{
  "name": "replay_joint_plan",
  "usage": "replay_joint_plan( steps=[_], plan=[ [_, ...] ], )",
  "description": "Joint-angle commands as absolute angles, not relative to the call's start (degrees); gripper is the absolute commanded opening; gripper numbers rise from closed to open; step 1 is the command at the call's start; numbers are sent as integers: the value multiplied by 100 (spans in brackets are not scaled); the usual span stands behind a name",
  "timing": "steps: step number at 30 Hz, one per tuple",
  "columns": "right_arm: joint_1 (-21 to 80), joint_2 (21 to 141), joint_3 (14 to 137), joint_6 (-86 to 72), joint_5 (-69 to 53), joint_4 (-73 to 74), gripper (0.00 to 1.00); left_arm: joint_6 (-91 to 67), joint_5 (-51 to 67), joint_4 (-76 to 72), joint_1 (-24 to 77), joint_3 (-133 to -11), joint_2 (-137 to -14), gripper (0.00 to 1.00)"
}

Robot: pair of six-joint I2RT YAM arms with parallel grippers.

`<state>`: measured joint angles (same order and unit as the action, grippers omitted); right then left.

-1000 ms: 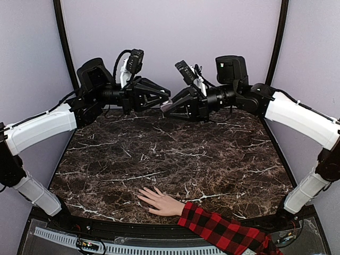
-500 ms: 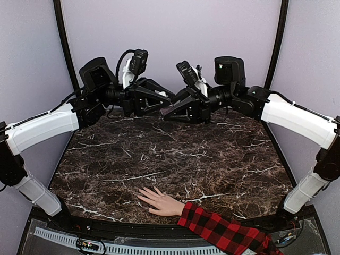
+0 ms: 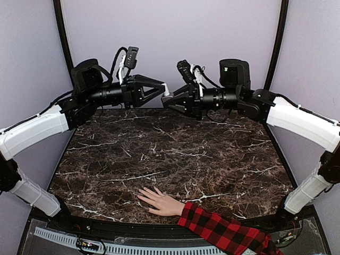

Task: Paint the nails
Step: Screw the nail polish bottle cap onto the nail polish bottle.

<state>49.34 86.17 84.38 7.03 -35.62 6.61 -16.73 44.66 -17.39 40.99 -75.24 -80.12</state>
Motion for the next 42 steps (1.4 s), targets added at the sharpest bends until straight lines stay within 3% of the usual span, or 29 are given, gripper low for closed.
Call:
replay_joint_plan(
  steps=[1,17,21,29,37,42],
  plan=[
    [4987,8466,8351,702,-2172,478,0,-1501,3528,-1465,4069,-7492,-7799,40],
    [5705,8728,8586,1312,563,773,0,-1988,2864,-1473,4078,-7725,-8186,38],
    [5859,8832,8686,1467,1002,842,0,-2050,2876,-1517,4078,-7740,-8236,33],
    [5964,8924,8764,1561,1323,877,0,-2078,2914,-1483,4078,-7737,-8287,26],
    [5992,8948,8825,1591,1336,888,0,-2130,2939,-1464,4078,-7721,-8343,34],
    [5994,8947,8816,1590,1345,891,0,-2129,2969,-1486,4078,-7709,-8330,18]
  ],
)
